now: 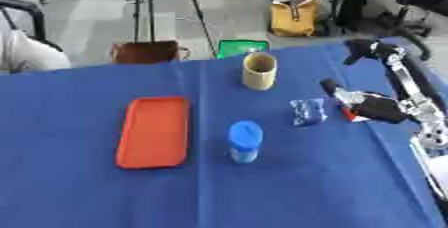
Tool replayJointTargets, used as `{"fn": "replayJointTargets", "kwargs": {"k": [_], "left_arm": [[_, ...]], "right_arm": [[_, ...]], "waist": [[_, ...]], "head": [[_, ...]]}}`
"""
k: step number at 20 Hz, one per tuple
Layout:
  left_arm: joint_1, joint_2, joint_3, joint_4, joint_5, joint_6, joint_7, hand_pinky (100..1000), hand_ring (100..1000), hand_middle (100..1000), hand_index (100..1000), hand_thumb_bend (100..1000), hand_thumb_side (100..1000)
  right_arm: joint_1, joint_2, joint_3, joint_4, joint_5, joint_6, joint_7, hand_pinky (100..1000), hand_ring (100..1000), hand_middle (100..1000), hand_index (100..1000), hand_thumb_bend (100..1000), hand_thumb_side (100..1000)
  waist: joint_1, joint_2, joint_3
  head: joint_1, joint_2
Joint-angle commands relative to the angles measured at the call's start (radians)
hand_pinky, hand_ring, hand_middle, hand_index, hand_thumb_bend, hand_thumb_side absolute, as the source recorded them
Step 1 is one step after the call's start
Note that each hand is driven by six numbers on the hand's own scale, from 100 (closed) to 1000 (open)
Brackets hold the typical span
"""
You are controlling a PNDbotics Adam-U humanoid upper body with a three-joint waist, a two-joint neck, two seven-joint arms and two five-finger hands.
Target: Pick up objects on the table and place them in the box.
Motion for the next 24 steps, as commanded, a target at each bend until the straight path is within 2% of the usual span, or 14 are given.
{"fn": "replayJointTargets", "kwargs": {"k": [1,18,24], "left_arm": [[-0.003,0.021,0.012,-0.017,-0.002,-0.001,0.002,424,641,665,842,503,868],[-0.001,0.021,0.012,-0.015,-0.002,-0.001,0.001,424,641,664,842,501,869],[0.000,0.021,0.013,-0.015,-0.003,-0.001,0.001,424,641,664,843,502,868]], "right_arm": [[-0.014,-0.014,-0.015,-0.006,0.008,-0.002,0.001,879,834,585,836,545,408],[-0.013,-0.011,-0.018,0.003,0.017,0.003,-0.002,879,834,585,835,547,409],[-0.018,-0.020,-0.034,0.054,0.083,0.054,-0.014,892,837,595,846,564,413]], "waist": [[-0.003,-0.012,0.000],[-0.003,-0.013,-0.002],[-0.004,-0.015,-0.002]], "head": [[0.000,0.005],[-0.003,0.006],[-0.003,0.007]]}}
